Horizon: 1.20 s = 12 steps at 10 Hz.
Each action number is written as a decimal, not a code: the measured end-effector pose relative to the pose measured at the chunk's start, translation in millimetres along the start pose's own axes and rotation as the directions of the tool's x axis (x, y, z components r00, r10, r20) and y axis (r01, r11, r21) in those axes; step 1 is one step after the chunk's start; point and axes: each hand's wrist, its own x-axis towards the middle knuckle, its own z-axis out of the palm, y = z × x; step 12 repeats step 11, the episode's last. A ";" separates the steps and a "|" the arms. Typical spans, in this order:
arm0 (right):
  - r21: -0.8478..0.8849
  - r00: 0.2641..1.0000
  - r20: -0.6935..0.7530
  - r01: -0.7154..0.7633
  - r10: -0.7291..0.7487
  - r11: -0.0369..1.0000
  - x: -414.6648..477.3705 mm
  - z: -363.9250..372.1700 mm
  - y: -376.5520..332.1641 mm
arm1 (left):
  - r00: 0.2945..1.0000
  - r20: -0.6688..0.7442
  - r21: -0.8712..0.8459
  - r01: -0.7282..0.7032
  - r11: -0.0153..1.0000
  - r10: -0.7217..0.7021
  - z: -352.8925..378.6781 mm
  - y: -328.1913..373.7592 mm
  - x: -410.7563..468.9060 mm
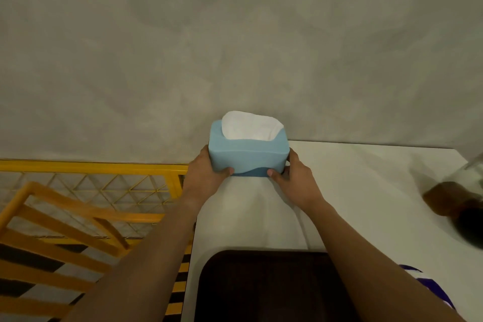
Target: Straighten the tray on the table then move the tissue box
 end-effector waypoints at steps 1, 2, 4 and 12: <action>-0.018 1.000 0.002 -0.003 0.003 1.000 11.6 1.3 1.2 | 1.000 0.023 0.004 0.020 1.000 -0.020 1.5 -0.3 9.9; -0.035 1.000 0.002 0.008 -0.008 0.999 17.5 4.0 3.0 | 0.999 0.025 0.018 0.034 0.999 -0.034 3.3 -0.7 14.8; -0.052 1.000 -0.018 0.024 -0.025 0.998 23.2 7.1 1.6 | 0.999 -0.012 0.037 0.049 0.998 -0.049 3.9 -1.6 21.1; -0.086 0.999 0.016 -0.040 0.042 0.996 19.6 -9.4 -18.8 | 0.996 0.055 -0.077 0.073 0.994 -0.069 -9.0 15.3 14.4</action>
